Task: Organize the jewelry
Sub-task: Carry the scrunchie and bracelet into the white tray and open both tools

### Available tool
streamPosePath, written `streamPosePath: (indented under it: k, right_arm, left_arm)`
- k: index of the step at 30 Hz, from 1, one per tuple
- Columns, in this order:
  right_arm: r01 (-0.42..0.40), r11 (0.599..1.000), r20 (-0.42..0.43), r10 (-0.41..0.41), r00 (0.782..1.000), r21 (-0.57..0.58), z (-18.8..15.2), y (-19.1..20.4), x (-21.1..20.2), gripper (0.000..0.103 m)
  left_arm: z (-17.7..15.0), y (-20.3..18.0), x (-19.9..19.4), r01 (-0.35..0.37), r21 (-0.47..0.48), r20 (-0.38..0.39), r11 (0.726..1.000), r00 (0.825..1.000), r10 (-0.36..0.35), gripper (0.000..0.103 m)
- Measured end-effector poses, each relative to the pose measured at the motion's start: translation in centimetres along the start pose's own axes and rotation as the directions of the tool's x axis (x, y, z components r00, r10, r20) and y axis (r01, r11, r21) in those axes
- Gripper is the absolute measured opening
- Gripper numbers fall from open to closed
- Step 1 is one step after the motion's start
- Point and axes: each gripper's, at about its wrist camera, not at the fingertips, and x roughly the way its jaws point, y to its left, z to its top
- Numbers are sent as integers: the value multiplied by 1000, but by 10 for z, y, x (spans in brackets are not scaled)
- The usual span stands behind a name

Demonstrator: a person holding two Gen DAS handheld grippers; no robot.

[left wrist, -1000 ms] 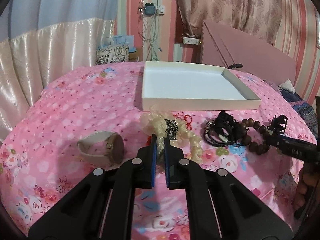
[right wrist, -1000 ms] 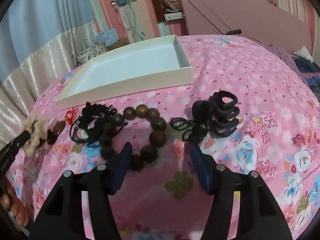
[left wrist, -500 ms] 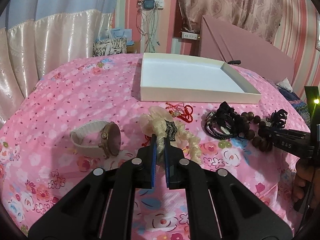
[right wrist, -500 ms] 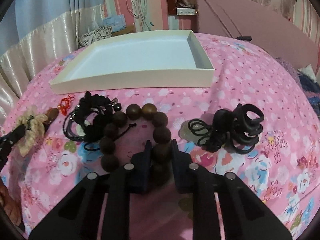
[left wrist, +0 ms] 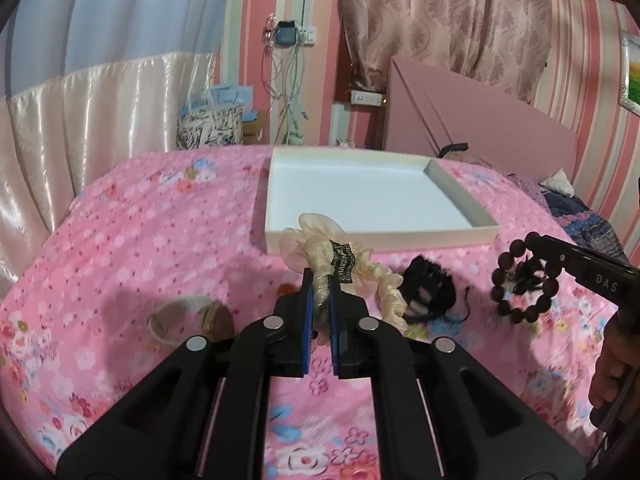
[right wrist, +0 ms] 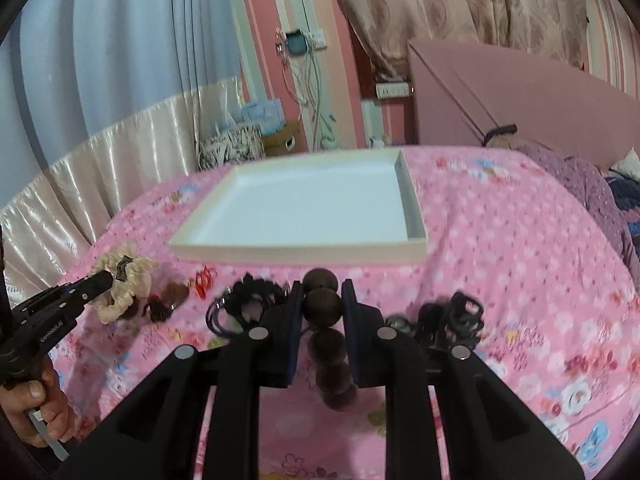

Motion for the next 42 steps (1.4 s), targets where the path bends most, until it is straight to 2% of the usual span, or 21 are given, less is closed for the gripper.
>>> streamPosePath:
  k: [11,16,24,36,42]
  right_arm:
    - [22,1000,71,-21,997,-21,36,-4,4,19]
    - [31,999,104,-29,994,-17,53,-3,13,19]
    - [35,999,157,-37,987,14,74,-15,34,19]
    - [-1,999,140,7,990,-42,90,-5,71,19]
    - [2,998,116,6,993,-68,90,4,95,19]
  left_arm:
    - [41,-3,16,-11,-2,31,1000,999,11,5]
    - [57,-5,31,-11,-1,37,1000,999,11,5]
    - [75,-16,70,-60,29,29,998,998,59,5]
    - [93,-14,116,-83,-36,40,996,996,85,5]
    - [91,-14,138,-83,-33,22,996,996,83,5]
